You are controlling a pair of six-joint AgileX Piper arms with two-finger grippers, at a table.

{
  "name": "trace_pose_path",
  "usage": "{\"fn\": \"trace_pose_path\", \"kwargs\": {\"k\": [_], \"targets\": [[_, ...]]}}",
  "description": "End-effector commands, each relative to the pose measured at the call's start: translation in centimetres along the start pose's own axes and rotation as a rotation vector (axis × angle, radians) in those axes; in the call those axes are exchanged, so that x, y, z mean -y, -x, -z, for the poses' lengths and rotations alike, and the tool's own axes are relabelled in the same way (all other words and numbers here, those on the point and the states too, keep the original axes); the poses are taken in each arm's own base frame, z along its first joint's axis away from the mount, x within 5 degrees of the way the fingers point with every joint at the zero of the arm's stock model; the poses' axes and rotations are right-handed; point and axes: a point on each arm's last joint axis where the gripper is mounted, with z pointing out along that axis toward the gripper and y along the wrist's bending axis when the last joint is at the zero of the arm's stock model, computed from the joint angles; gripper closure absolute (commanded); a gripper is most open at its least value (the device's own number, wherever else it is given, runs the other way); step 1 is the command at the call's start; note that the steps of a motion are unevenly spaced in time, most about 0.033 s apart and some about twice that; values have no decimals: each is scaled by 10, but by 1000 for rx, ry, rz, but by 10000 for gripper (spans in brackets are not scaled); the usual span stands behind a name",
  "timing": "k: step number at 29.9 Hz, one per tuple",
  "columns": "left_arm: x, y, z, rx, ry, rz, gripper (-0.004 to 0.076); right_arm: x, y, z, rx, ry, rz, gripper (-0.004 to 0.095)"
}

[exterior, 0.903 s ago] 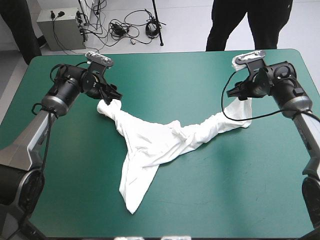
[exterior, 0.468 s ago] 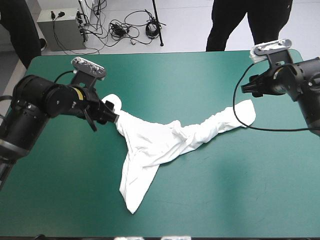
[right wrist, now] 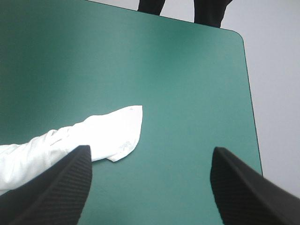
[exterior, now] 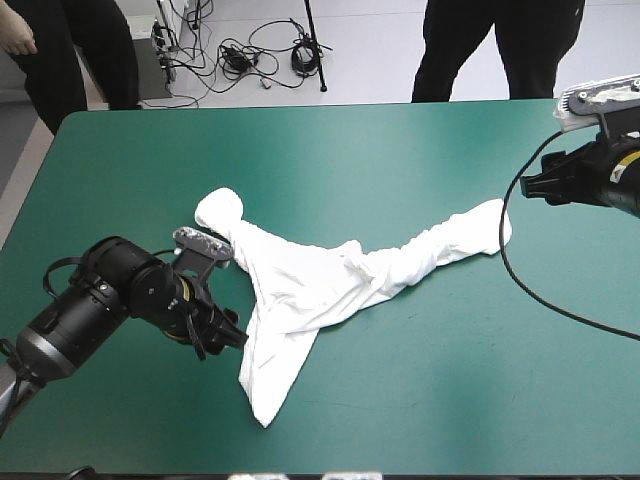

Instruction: Fold the cloth

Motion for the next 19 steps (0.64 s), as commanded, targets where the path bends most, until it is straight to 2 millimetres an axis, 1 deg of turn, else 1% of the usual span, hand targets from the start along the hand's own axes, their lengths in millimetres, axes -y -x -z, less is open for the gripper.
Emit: {"fn": "trace_pose_path", "kwargs": {"k": [1, 3, 5, 8, 15, 19], "targets": [[6, -5, -15, 45, -60, 28, 204, 6, 7, 14, 89, -27, -4, 237], [8, -7, -27, 45, -76, 38, 204, 5, 8, 13, 92, -24, -5, 237], [9, -4, -39, 39, -81, 41, 204, 5, 8, 12, 88, -21, -6, 237], [13, 4, -51, 35, -115, 43, 204, 5, 8, 10, 85, -21, -5, 237], [14, 18, -82, -12, -102, 36, 204, 5, 8, 10, 86, -23, -2, 239], [15, 24, -103, -52, -95, 40, 209, 5, 8, 10, 84, -24, 8, 277]]}}
